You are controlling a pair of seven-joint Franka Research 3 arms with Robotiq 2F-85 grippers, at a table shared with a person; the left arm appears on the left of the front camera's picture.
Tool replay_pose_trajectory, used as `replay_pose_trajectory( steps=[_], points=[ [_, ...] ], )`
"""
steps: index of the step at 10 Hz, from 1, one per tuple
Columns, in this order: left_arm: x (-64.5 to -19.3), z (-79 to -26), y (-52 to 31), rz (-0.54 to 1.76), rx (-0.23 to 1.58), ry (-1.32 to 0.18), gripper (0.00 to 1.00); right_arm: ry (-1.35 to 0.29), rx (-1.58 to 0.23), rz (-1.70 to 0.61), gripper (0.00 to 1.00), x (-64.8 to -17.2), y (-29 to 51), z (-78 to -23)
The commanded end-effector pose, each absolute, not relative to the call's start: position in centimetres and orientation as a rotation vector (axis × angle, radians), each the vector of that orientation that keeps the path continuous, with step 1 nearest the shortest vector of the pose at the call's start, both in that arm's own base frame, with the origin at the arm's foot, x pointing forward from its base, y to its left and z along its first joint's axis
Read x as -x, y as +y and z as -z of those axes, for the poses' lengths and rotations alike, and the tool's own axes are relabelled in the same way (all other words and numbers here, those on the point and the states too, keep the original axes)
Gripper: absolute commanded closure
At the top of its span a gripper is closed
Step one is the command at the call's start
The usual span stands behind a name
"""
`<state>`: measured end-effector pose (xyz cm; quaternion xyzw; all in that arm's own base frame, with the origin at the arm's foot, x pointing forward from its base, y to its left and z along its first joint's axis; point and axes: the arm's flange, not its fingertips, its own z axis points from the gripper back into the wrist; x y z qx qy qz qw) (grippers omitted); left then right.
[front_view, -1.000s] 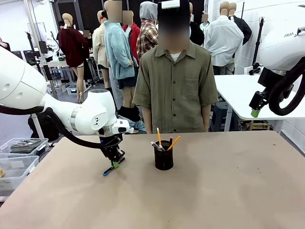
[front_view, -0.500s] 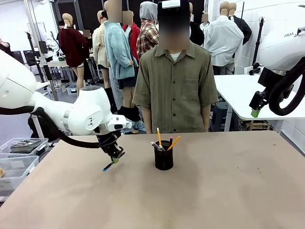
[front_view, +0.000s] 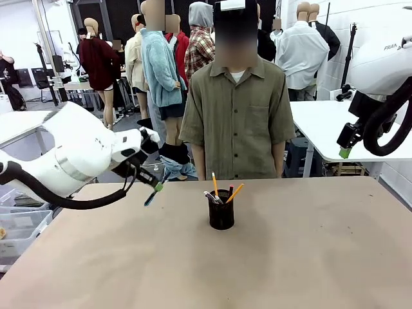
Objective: Place the pens into the pen holder.
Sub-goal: Pick up a writing instrument from the table and place it into the Pen holder.
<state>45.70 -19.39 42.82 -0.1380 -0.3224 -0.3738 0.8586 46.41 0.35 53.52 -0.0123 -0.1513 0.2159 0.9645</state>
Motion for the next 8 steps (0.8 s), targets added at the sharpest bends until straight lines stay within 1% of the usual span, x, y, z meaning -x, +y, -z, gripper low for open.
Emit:
replay_pose_trajectory(
  steps=[1, 3, 4, 8],
  points=[
    [-43.7, -41.6, -16.1, 0.913, 0.460, -0.837, 1.00, -0.303, 0.041, -0.432, 0.00, -46.1, 0.4, -53.3],
    [-43.0, -43.8, -15.6, 0.960, 0.595, -1.009, 1.00, -0.303, 0.041, -0.432, 0.00, -46.1, 0.4, -53.3],
    [-43.0, -44.3, -16.5, 0.977, 0.634, -1.063, 1.00, -0.303, 0.041, -0.432, 0.00, -46.1, 0.4, -53.3],
    [-45.7, -46.3, -23.2, 1.045, 0.723, -1.211, 1.00, -0.303, 0.041, -0.432, 0.00, -46.1, 0.4, -53.3]
  ],
)
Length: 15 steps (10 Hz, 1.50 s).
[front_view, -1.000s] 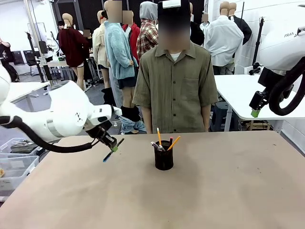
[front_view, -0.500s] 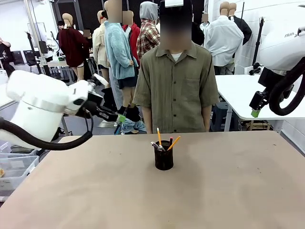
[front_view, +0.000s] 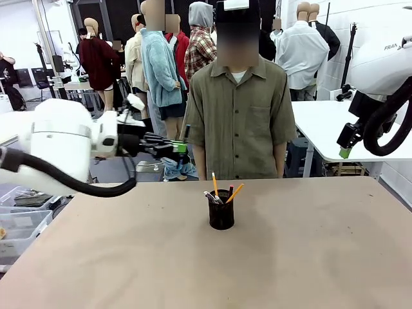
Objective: Place the pens into the pen holder.
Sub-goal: Pick up a writing instrument from the table and place it into the Pen holder.
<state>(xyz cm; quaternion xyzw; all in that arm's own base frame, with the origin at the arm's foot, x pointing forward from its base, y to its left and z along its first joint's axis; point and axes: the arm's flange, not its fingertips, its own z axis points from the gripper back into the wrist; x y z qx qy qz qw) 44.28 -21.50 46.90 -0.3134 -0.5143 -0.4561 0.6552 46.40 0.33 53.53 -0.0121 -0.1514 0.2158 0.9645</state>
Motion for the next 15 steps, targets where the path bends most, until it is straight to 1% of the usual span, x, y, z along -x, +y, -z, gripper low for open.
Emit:
replay_pose_trajectory(
  steps=[1, 3, 4, 5, 7, 8, 10, 11, 12, 13, 14, 15],
  points=[
    [-46.6, -46.4, -25.4, 1.072, 0.744, -1.205, 1.00, -0.303, 0.041, -0.432, 0.00, -46.1, 0.4, -53.3],
    [-48.0, -45.9, -29.0, 1.056, 0.735, -1.199, 1.00, -0.303, 0.041, -0.432, 0.00, -46.1, 0.4, -53.3],
    [-48.9, -45.7, -29.8, 1.019, 0.635, -1.079, 1.00, -0.303, 0.041, -0.432, 0.00, -46.1, 0.4, -53.3],
    [-46.6, -46.7, -27.9, 1.074, 0.774, -1.163, 1.00, -0.303, 0.041, -0.432, 0.00, -46.1, 0.4, -53.3],
    [-46.6, -46.7, -27.9, 1.074, 0.774, -1.163, 1.00, -0.303, 0.041, -0.432, 0.00, -46.1, 0.4, -53.3],
    [-47.6, -46.0, -29.0, 1.060, 0.738, -1.142, 1.00, -0.303, 0.041, -0.432, 0.00, -46.1, 0.4, -53.3],
    [-49.6, -44.2, -29.8, 1.108, 0.817, -1.165, 1.00, -0.303, 0.041, -0.432, 0.00, -46.1, 0.4, -53.3],
    [-50.7, -43.6, -30.5, 1.140, 0.814, -1.173, 1.00, -0.303, 0.041, -0.432, 0.00, -46.1, 0.4, -53.3],
    [-51.8, -42.8, -31.4, 1.148, 0.860, -1.143, 1.00, -0.303, 0.041, -0.432, 0.00, -46.1, 0.4, -53.3],
    [-52.5, -41.8, -32.4, 1.185, 0.868, -1.138, 1.00, -0.303, 0.041, -0.432, 0.00, -46.1, 0.4, -53.3],
    [-53.3, -40.5, -33.2, 1.176, 0.850, -1.129, 1.00, -0.303, 0.041, -0.432, 0.00, -46.1, 0.4, -53.3],
    [-53.7, -39.6, -33.5, 1.166, 0.873, -1.119, 1.00, -0.303, 0.041, -0.432, 0.00, -46.1, 0.4, -53.3]
  ],
)
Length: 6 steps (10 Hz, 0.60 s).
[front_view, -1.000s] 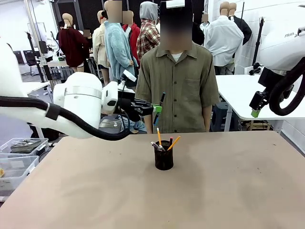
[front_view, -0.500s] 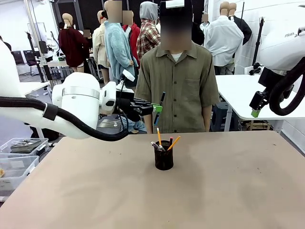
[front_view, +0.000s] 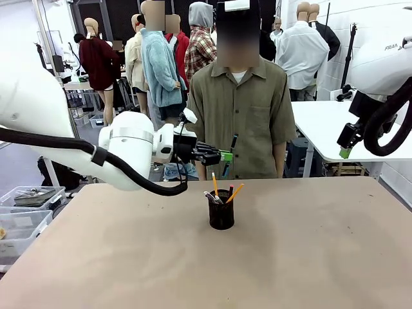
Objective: Place the pens into the pen holder.
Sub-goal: Pick up a writing instrument from the table and place it into the Pen holder.
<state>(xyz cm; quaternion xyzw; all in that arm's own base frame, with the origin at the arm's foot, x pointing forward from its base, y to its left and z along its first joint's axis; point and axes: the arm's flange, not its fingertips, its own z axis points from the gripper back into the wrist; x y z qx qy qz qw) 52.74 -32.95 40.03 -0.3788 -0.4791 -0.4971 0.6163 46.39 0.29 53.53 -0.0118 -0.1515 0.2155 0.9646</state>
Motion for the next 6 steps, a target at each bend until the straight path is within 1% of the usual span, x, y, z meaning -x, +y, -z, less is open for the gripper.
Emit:
replay_pose_trajectory(
  steps=[1, 3, 6],
  points=[
    [-54.3, -38.6, -33.7, 1.160, 0.836, -1.127, 1.00, -0.303, 0.041, -0.432, 0.00, -46.1, 0.4, -53.3],
    [-54.8, -36.9, -33.5, 1.207, 0.865, -1.090, 1.00, -0.303, 0.041, -0.432, 0.00, -46.1, 0.4, -53.3],
    [-54.1, -35.4, -32.7, 1.208, 0.906, -1.089, 1.00, -0.303, 0.041, -0.432, 0.00, -46.1, 0.4, -53.3]
  ],
)
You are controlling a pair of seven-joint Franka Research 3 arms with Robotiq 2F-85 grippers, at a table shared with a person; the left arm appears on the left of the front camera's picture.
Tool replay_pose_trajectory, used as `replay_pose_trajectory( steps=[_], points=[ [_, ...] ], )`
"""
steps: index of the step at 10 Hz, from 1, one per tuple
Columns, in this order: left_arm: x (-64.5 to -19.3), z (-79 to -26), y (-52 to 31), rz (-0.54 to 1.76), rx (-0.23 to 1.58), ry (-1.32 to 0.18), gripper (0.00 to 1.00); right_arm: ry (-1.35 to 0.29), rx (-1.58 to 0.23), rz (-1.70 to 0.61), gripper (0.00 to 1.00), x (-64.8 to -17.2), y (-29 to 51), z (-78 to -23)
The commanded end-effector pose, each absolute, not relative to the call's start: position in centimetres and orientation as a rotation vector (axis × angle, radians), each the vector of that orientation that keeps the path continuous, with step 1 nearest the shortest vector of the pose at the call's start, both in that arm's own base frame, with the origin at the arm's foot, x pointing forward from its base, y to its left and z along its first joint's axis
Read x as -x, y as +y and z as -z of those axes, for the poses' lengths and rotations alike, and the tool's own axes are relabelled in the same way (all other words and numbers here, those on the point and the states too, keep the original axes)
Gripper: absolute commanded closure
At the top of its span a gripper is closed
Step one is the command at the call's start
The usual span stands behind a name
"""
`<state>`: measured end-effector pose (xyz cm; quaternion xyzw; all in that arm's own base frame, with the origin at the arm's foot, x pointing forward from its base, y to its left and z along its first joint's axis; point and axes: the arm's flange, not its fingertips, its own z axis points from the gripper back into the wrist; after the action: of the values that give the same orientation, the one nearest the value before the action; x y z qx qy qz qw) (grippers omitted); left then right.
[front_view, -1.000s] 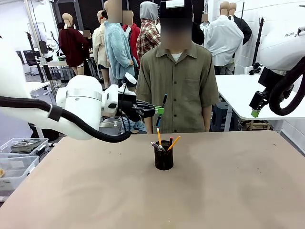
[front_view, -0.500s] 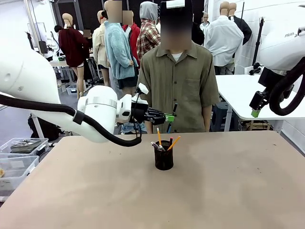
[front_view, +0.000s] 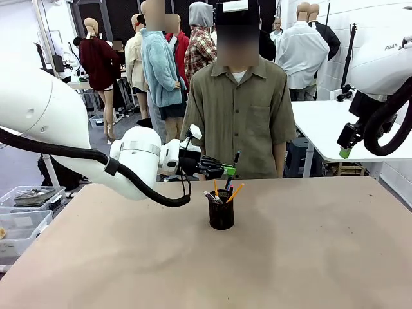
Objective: Place the pens into the pen holder.
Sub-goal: Pick up a writing instrument from the table and place it into the Pen holder.
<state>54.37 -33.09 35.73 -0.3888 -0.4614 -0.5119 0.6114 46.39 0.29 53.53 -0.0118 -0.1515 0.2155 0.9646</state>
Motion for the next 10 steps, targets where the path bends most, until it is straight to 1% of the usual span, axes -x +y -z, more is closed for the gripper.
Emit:
replay_pose_trajectory(
  steps=[1, 4, 7, 10],
  points=[
    [-54.0, -34.8, -32.2, 1.206, 0.915, -1.093, 1.00, -0.303, 0.041, -0.432, 0.00, -46.1, 0.4, -53.3],
    [-53.3, -33.4, -31.2, 1.168, 0.937, -1.093, 1.00, -0.303, 0.041, -0.432, 0.00, -46.1, 0.4, -53.3],
    [-53.0, -31.9, -31.2, 1.175, 0.941, -1.052, 1.00, -0.303, 0.041, -0.432, 0.00, -46.1, 0.4, -53.3],
    [-52.9, -31.3, -30.9, 1.175, 0.934, -1.044, 1.00, -0.303, 0.041, -0.432, 0.00, -46.1, 0.4, -53.3]
  ],
)
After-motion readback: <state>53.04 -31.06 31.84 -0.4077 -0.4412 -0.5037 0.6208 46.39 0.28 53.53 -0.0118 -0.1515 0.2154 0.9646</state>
